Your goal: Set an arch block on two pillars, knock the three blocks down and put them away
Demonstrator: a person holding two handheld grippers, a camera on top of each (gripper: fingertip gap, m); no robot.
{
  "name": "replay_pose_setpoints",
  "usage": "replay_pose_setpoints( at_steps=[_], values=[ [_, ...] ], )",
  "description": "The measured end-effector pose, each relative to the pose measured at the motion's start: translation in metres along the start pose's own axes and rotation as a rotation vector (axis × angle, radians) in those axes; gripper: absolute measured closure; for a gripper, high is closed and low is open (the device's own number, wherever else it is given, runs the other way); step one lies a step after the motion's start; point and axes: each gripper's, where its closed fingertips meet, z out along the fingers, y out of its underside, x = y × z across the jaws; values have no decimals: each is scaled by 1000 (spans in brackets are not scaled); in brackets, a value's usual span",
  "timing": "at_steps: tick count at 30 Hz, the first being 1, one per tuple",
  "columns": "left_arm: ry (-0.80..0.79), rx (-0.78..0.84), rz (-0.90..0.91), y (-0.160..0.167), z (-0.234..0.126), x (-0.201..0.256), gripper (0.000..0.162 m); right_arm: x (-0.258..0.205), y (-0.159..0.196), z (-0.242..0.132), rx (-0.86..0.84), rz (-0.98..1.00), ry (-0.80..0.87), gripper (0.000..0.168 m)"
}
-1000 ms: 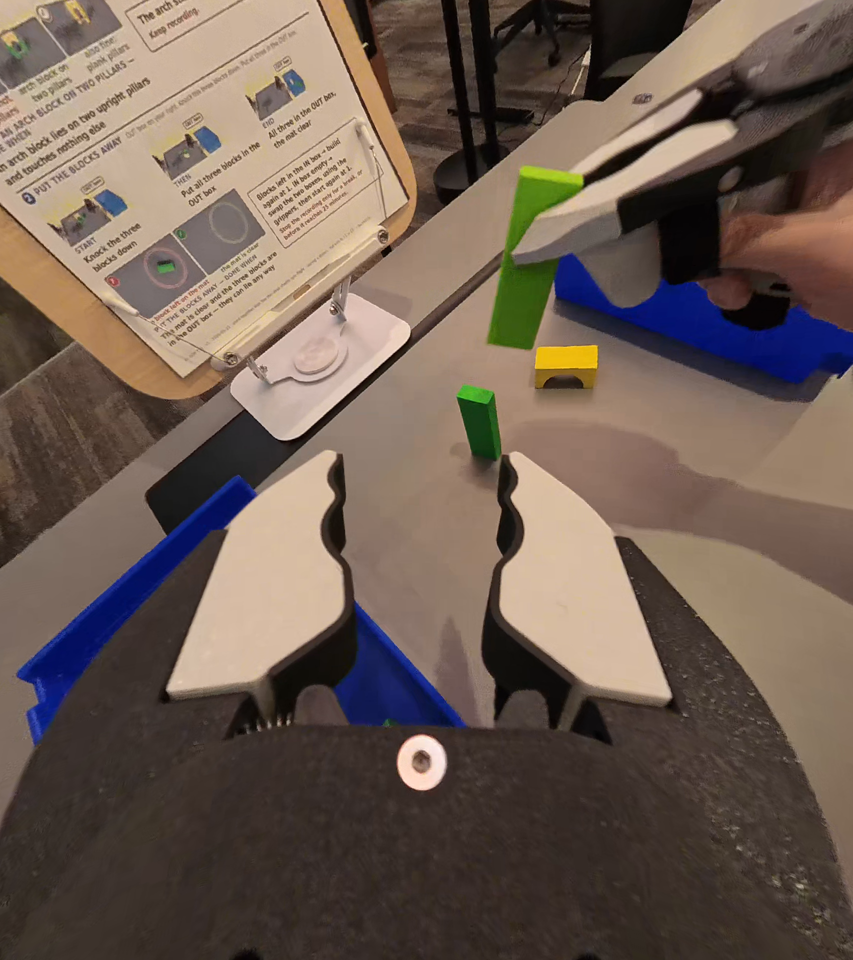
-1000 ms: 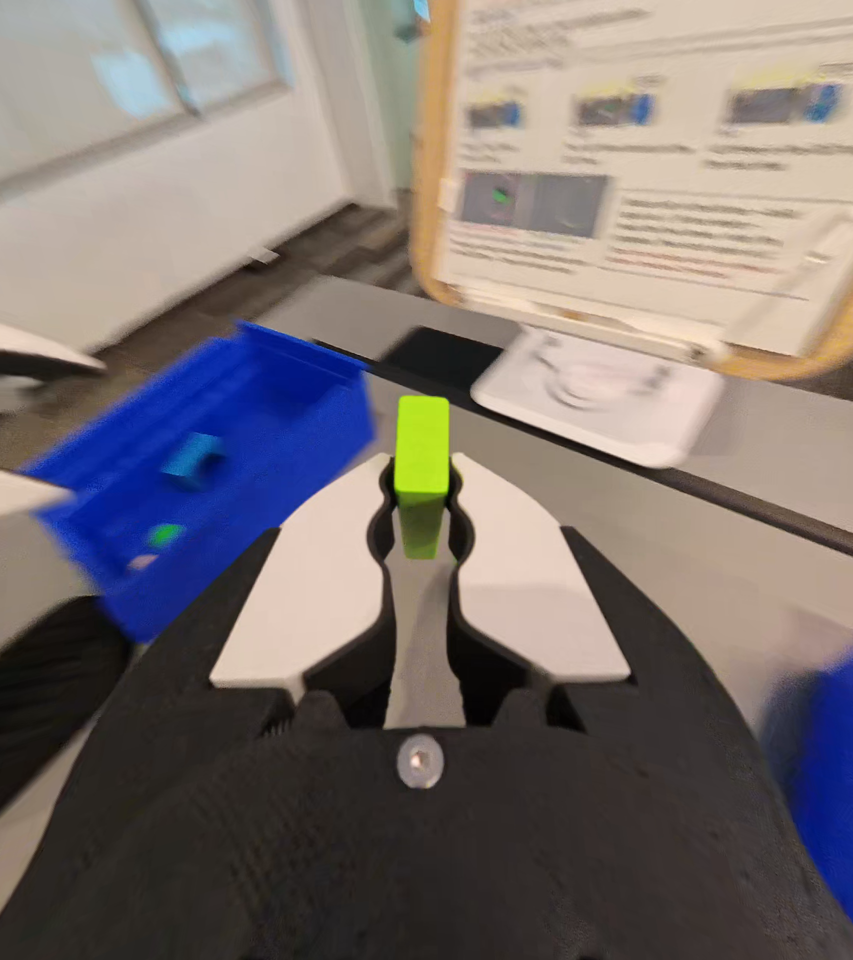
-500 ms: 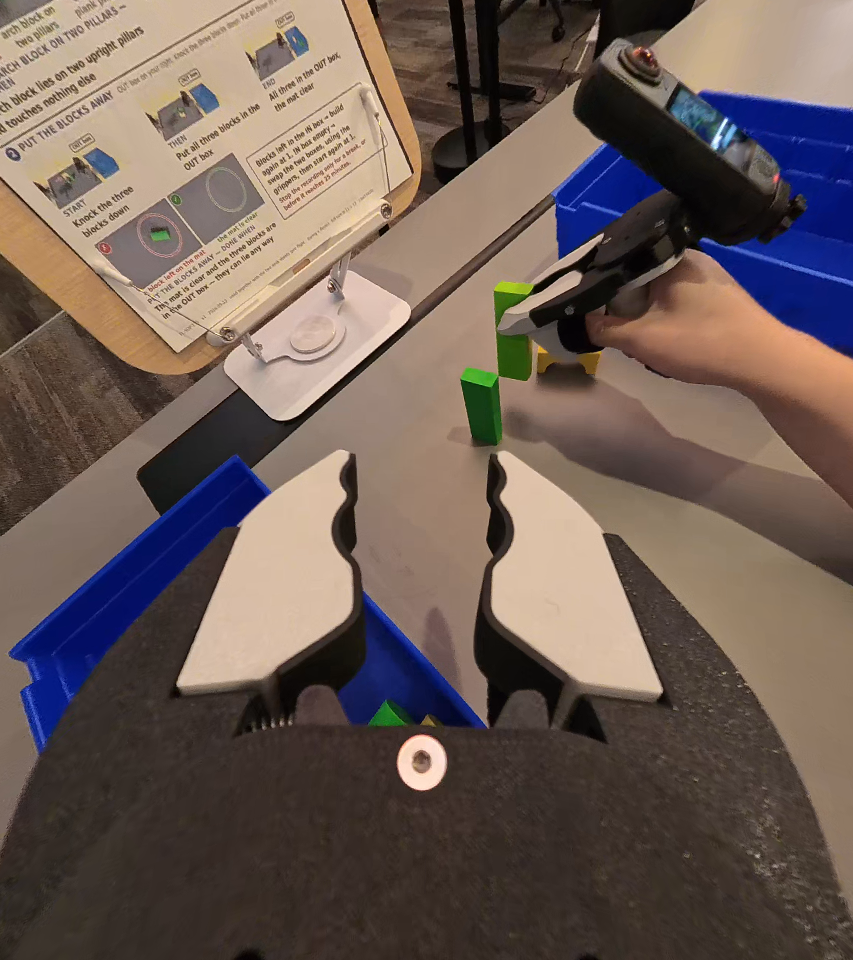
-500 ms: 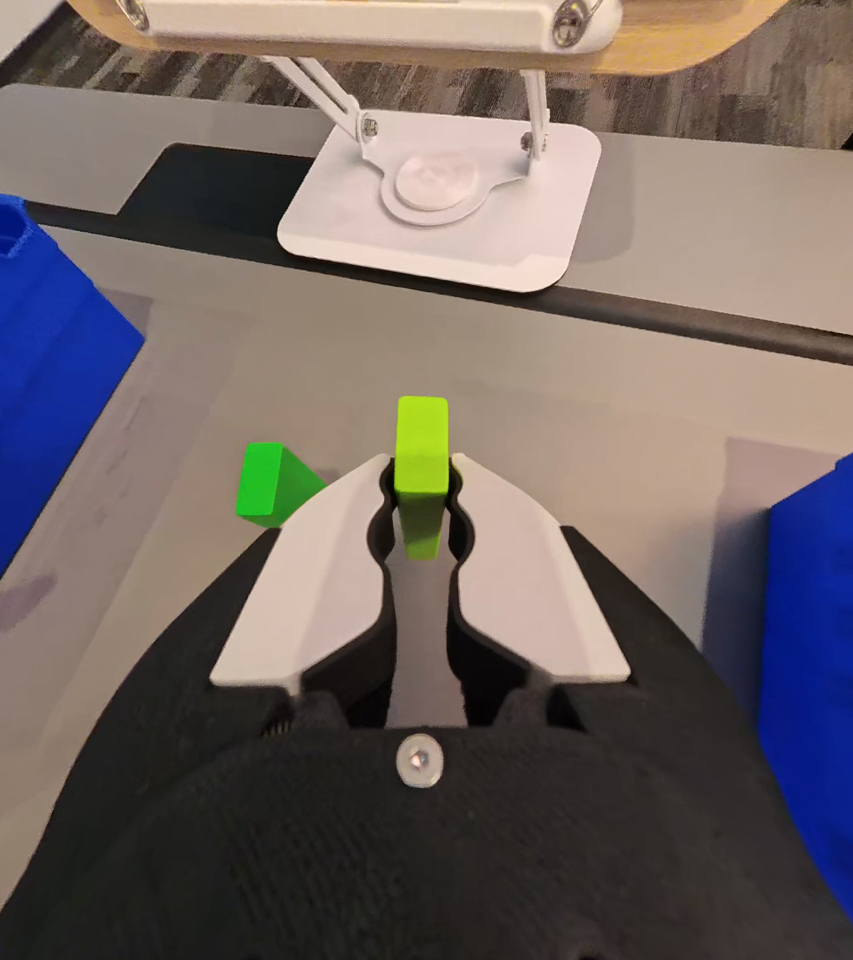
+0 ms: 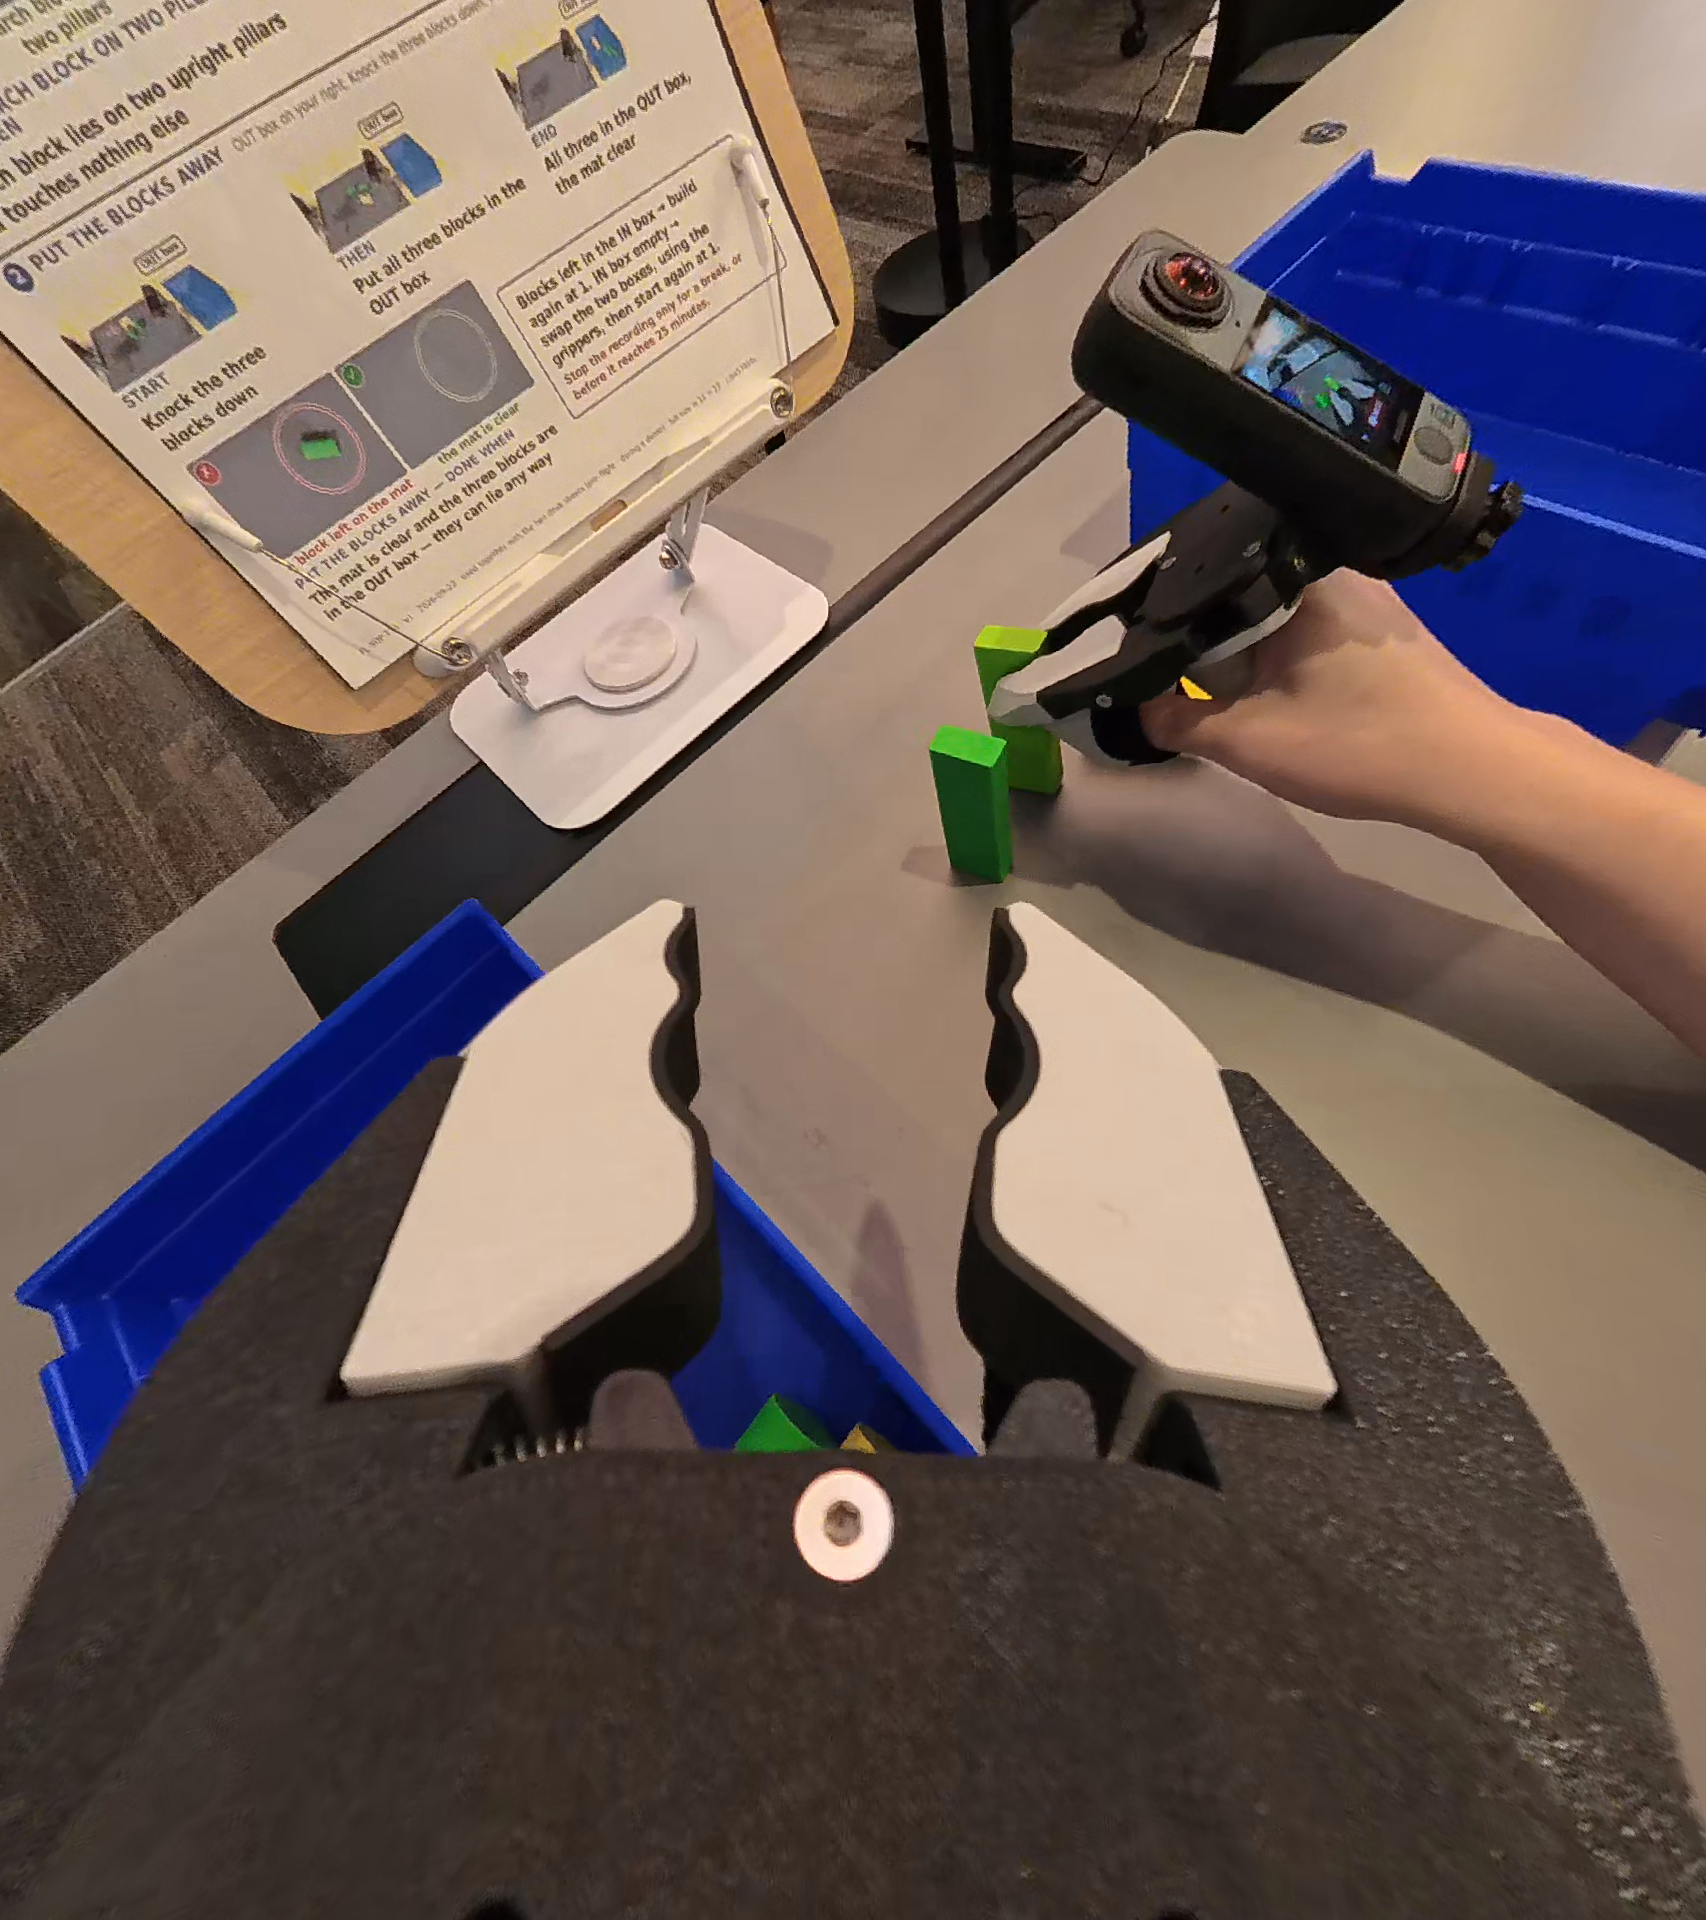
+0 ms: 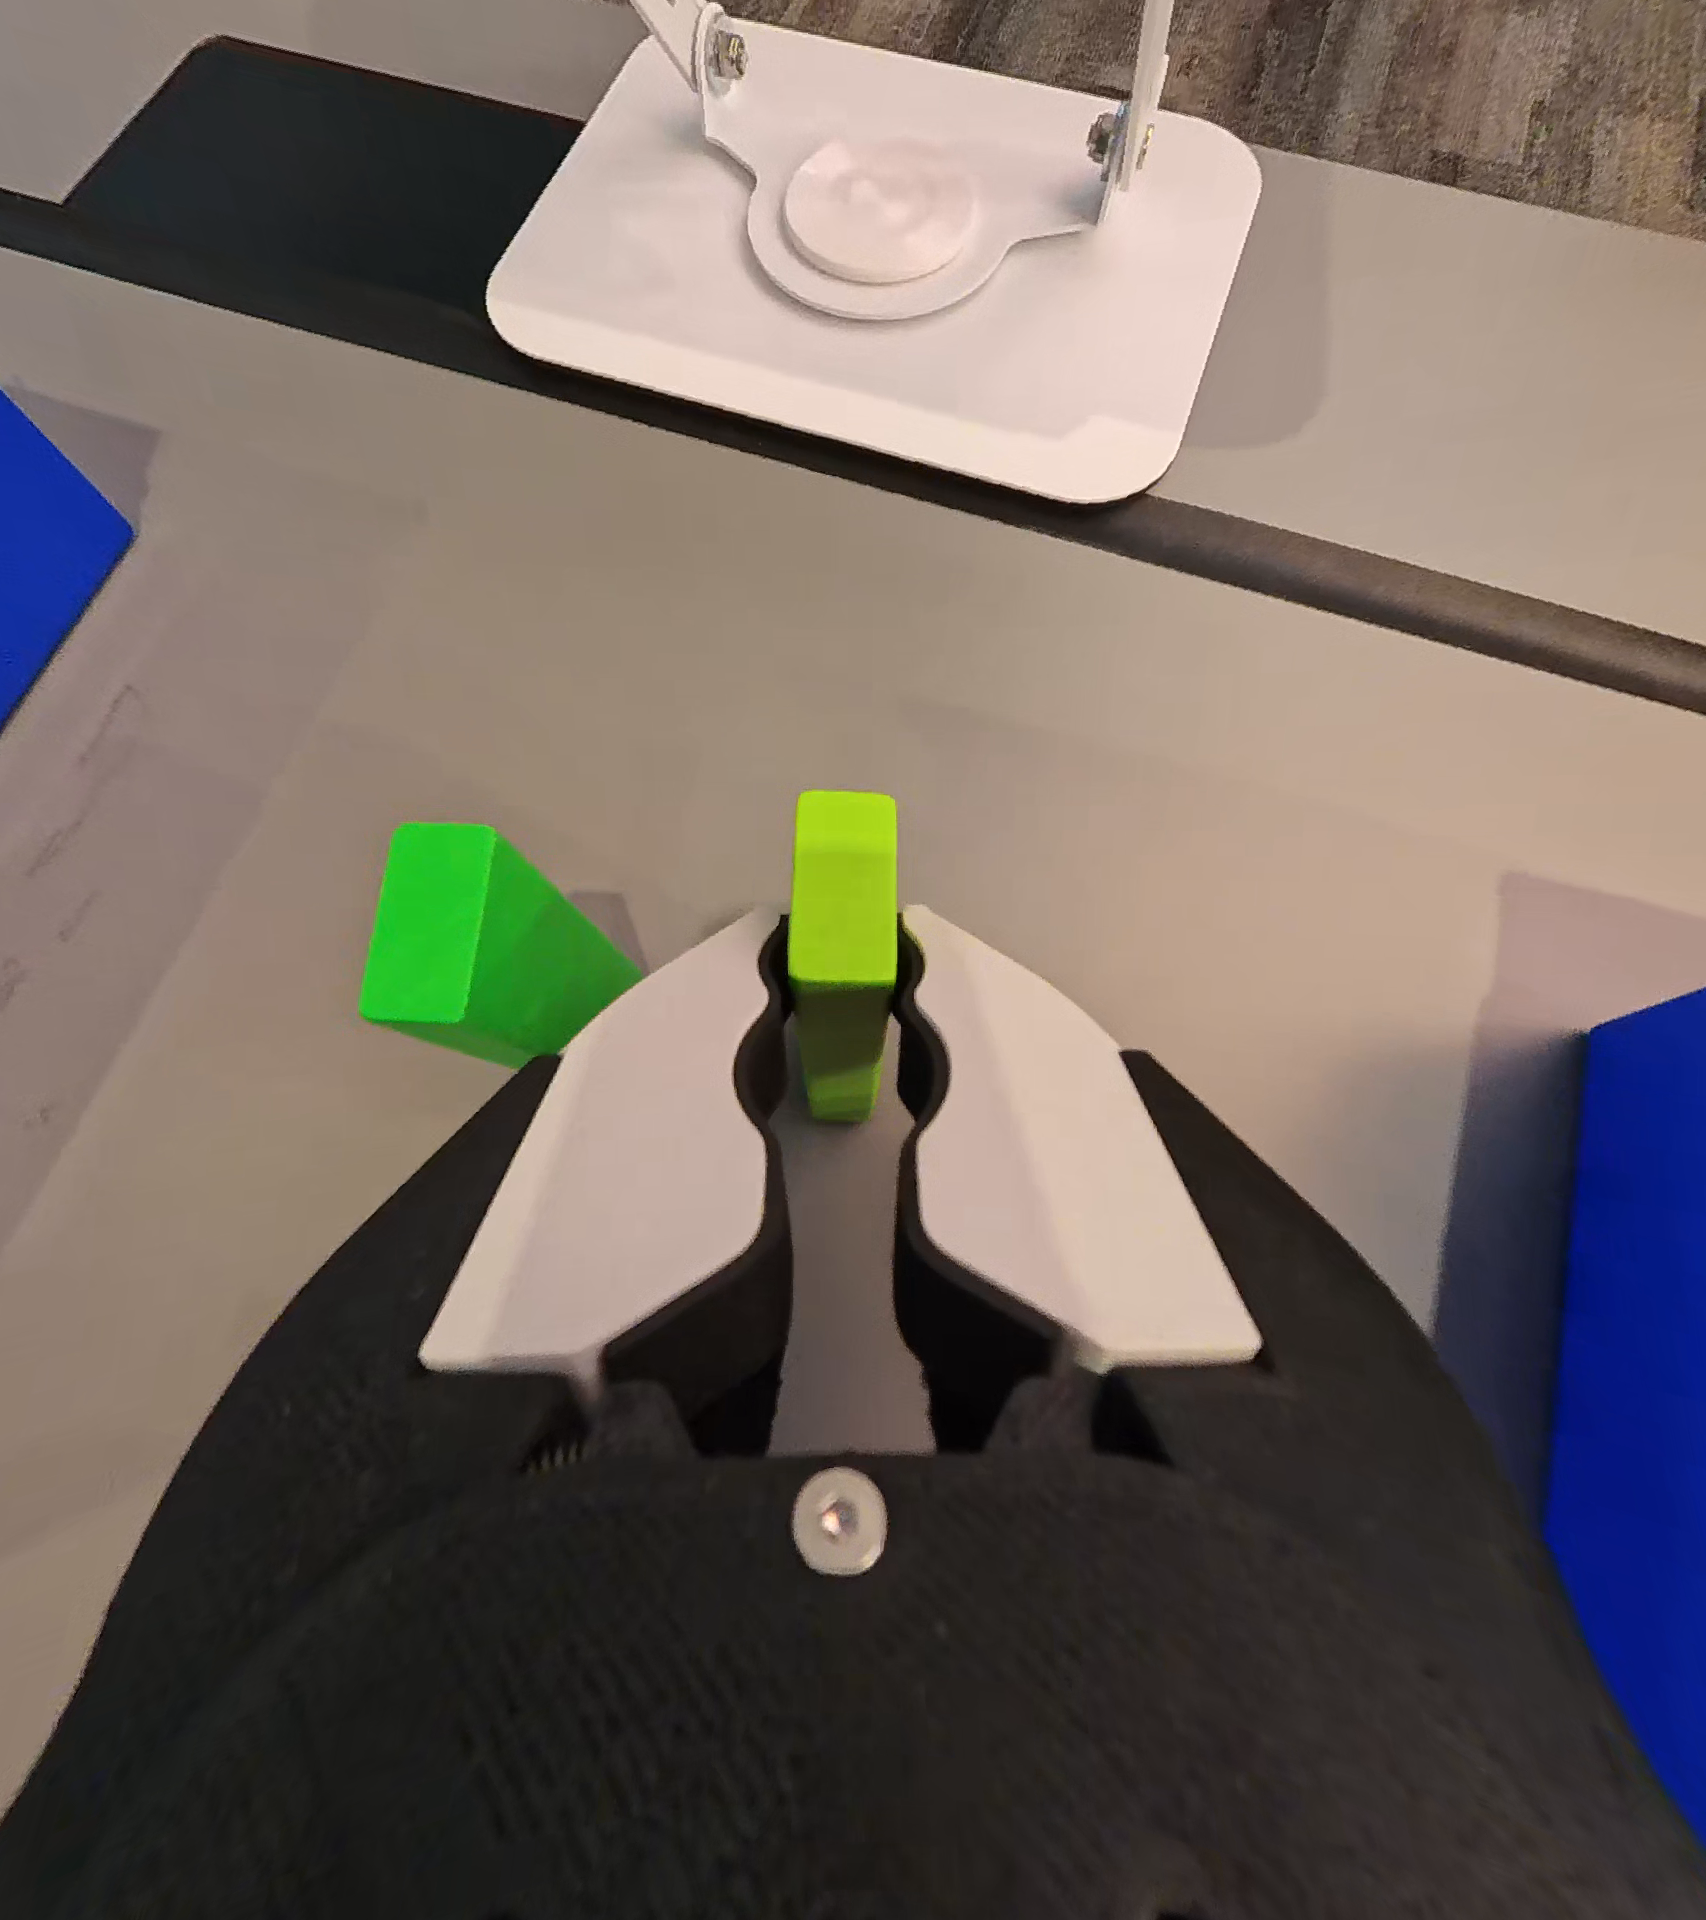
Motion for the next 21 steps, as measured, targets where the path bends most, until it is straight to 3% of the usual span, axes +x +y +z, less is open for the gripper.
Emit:
replay_pose_setpoints(
  at_steps=[14,21],
  values=[
    [8,-32,12,5,3,3,106,-3,-4,-5,-10,-22,-13,141],
    [16,-37,15,5,1,5,105,17,-48,-63,196,-95,-54,133]
  ],
)
